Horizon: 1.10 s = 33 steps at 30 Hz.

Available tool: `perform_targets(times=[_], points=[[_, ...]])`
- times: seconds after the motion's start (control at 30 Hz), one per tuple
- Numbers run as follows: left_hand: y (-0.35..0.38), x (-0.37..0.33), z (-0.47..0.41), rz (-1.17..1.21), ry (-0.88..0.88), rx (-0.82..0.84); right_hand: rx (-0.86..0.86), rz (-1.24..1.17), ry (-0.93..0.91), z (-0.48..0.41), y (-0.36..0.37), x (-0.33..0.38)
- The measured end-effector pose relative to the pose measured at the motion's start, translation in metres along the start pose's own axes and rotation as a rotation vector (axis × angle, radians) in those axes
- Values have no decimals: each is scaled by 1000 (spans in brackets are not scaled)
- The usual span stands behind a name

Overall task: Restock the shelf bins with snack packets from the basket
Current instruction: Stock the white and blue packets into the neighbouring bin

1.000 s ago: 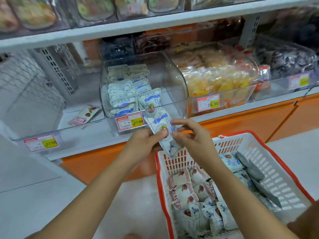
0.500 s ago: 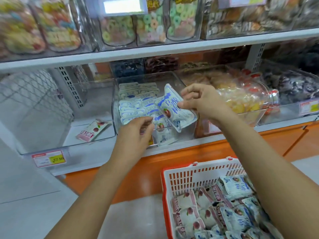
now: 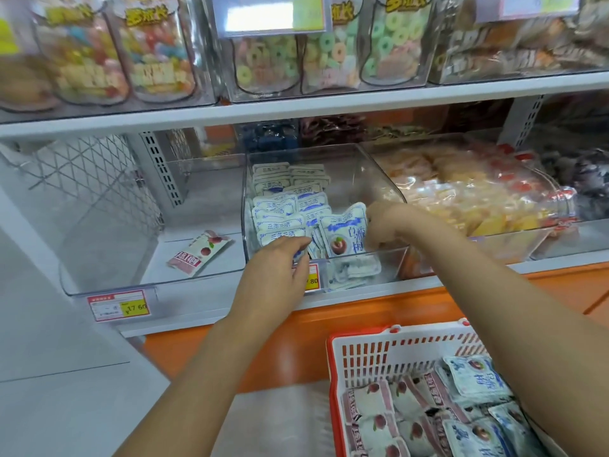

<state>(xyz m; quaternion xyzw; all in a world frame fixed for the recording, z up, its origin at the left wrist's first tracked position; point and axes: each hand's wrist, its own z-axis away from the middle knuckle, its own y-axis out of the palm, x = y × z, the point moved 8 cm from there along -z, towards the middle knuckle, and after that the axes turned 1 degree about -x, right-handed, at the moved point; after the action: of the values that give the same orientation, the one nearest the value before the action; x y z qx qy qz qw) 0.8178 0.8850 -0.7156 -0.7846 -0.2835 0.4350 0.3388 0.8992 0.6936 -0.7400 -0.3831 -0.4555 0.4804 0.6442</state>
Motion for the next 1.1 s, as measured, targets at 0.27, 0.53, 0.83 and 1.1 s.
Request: perform_targets(times=[0.27, 0.53, 0.83, 1.1], points=[[1, 0, -2, -2, -14, -5, 419, -446, 55, -31, 52, -4], [2, 1, -3, -12, -31, 1, 548, -809, -56, -13, 61, 23], [-4, -3, -4, 64, -52, -34, 441, -988, 52, -24, 57, 16], [-35, -5, -57, -45, -185, -93, 339, -230, 37, -16, 54, 12]])
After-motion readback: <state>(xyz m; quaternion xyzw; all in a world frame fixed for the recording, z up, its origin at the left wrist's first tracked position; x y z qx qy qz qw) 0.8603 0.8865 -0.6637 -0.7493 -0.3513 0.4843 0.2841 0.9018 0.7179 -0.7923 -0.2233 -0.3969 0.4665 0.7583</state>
